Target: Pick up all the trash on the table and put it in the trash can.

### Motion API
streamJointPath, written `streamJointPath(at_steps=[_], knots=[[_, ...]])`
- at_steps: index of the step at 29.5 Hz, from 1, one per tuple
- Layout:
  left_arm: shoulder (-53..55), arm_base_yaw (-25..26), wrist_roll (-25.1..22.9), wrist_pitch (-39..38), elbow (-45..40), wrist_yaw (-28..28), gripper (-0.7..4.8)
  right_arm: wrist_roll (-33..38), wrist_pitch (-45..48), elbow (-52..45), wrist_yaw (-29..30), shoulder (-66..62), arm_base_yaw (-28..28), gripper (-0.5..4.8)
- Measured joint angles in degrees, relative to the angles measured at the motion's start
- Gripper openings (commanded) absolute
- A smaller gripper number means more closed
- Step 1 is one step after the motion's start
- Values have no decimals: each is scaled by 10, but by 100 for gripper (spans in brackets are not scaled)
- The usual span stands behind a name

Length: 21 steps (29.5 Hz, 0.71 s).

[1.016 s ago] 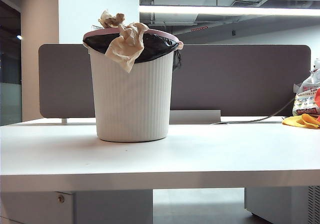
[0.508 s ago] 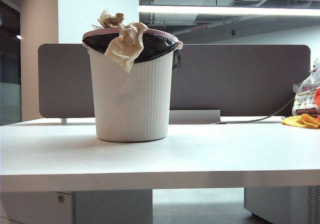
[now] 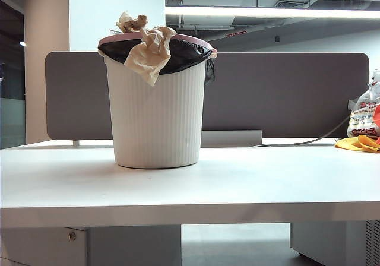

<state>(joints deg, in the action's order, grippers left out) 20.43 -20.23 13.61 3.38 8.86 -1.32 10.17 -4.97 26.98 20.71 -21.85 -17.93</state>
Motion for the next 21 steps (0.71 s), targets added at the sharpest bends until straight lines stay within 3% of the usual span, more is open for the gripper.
streamJointPath(at_steps=[7,21], knots=[[0,0,0,85,-65,0,-5,26,132,-148,-26,-2,0,-8],[1,0,-22,97,-84,24,-5,3,162,-264,-71,0,0,-8]])
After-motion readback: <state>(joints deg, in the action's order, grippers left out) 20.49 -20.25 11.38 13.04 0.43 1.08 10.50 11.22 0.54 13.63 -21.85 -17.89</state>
